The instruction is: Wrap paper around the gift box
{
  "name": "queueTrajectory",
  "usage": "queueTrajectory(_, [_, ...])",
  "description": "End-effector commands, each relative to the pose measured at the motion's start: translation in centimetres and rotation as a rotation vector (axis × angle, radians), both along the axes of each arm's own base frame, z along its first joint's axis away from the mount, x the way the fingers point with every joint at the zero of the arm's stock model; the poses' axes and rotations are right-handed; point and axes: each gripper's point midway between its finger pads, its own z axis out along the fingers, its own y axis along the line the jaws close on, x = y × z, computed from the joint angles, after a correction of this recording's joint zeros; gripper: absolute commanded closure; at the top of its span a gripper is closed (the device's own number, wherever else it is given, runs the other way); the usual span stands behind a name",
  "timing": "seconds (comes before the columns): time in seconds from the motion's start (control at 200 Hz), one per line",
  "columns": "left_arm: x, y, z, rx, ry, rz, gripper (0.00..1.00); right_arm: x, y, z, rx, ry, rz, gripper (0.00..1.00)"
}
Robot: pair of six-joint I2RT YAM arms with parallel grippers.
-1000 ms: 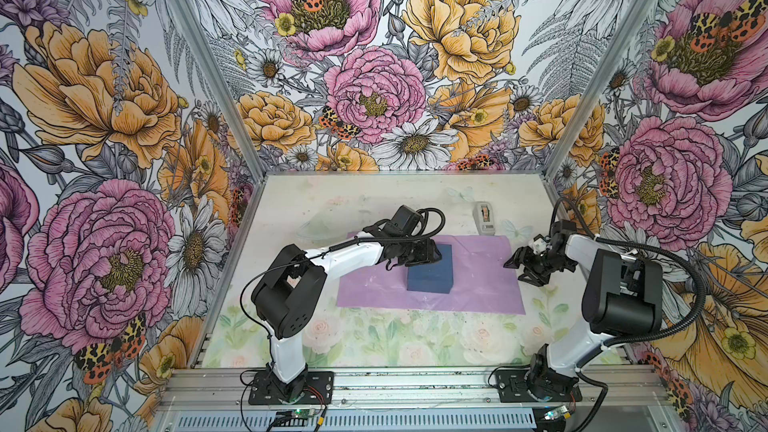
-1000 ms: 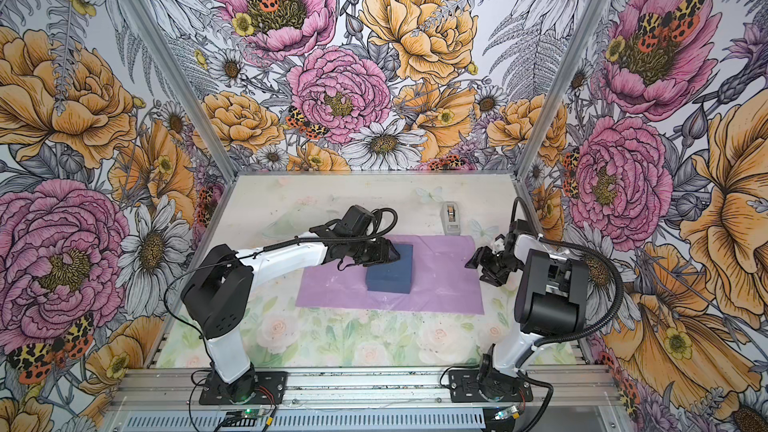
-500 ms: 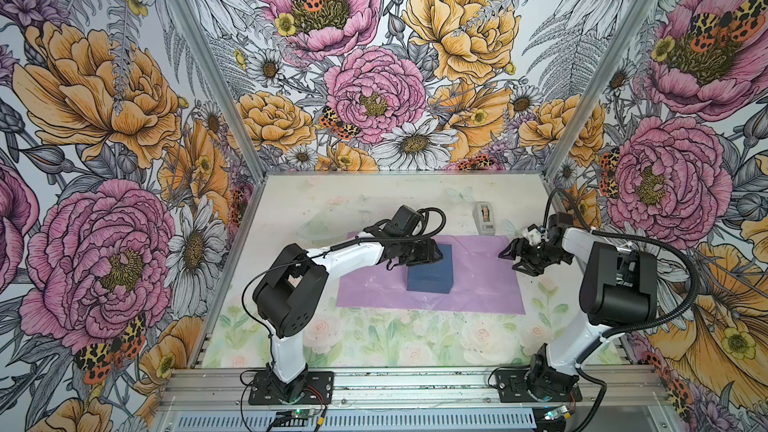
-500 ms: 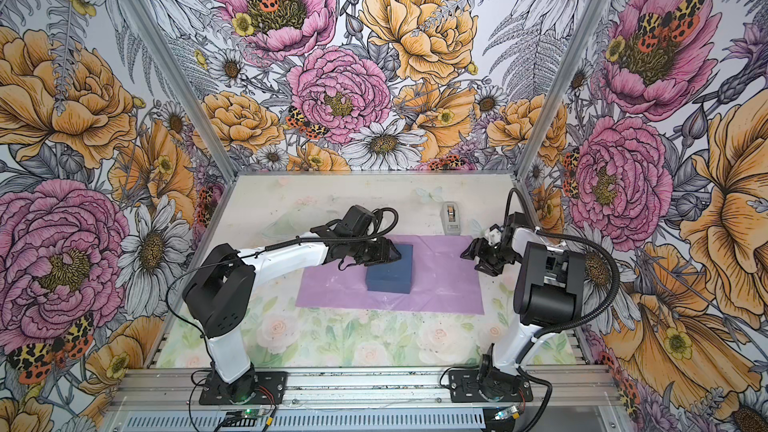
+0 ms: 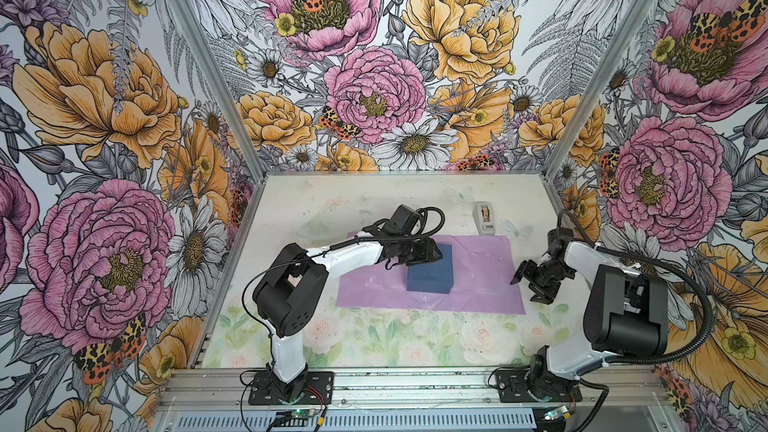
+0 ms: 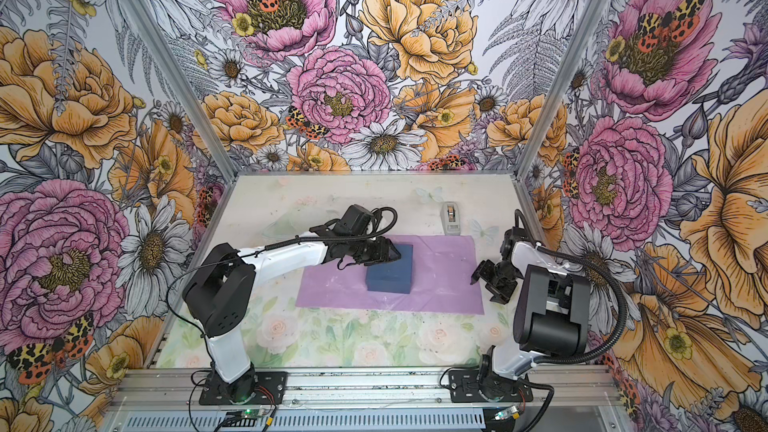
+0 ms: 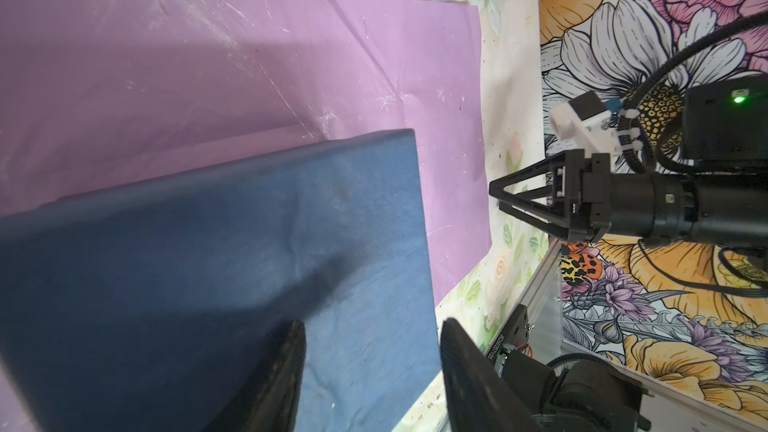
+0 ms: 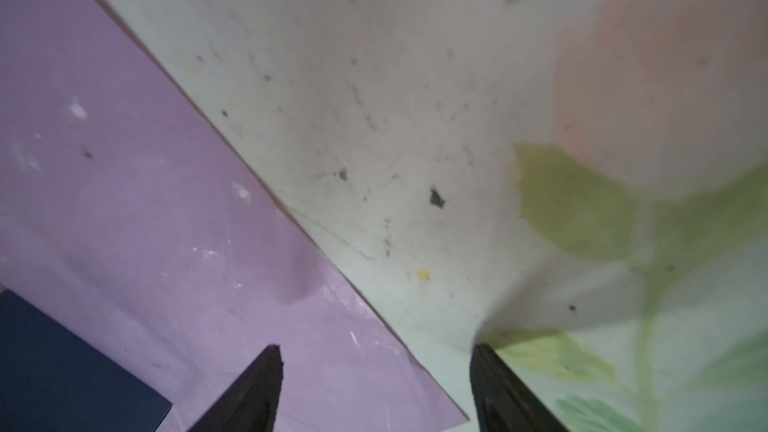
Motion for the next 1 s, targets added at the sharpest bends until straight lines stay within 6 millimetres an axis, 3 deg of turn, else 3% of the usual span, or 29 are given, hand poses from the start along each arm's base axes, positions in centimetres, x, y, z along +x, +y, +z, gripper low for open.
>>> queueTrajectory(0.0, [-0.1,1.6,-2.6,0.053,0.044,0.029,0.46,-0.5,0.7,-0.6,0.0,0.038,-0.01,0.26])
queueTrajectory(0.125, [-0.2,2.0,-3.0,0.044,0.053,0.046,0.46,0.4,2.8,-1.2,0.117,-0.006,0.009,0.28])
queueTrajectory(0.285, [-0.1,2.1,-3.1,0.038,0.056,0.051,0.47,3.4,4.8,-0.5,0.237,-0.135,0.05,0.29])
queueTrajectory(0.46, [0.1,2.3,-3.1,0.034,0.054,0.06,0.47,7.8,4.7,1.5,0.247,-0.326,0.116,0.29])
queueTrajectory(0.565, [0.3,2.3,-3.1,0.032,0.054,0.063,0.47,9.3,3.6,1.9,0.192,-0.349,0.121,0.29])
queueTrajectory(0.691, [0.6,2.6,-2.9,0.033,0.051,0.082,0.47,6.9,0.9,1.9,0.049,-0.227,0.005,0.28])
queueTrajectory(0.866, [0.9,3.1,-2.9,0.034,0.053,0.098,0.47,0.7,0.4,0.3,-0.028,-0.05,-0.111,0.22])
queueTrajectory(0.996, [0.8,3.2,-3.0,0.035,0.059,0.092,0.47,-1.1,-0.1,-0.1,-0.08,-0.014,-0.177,0.2])
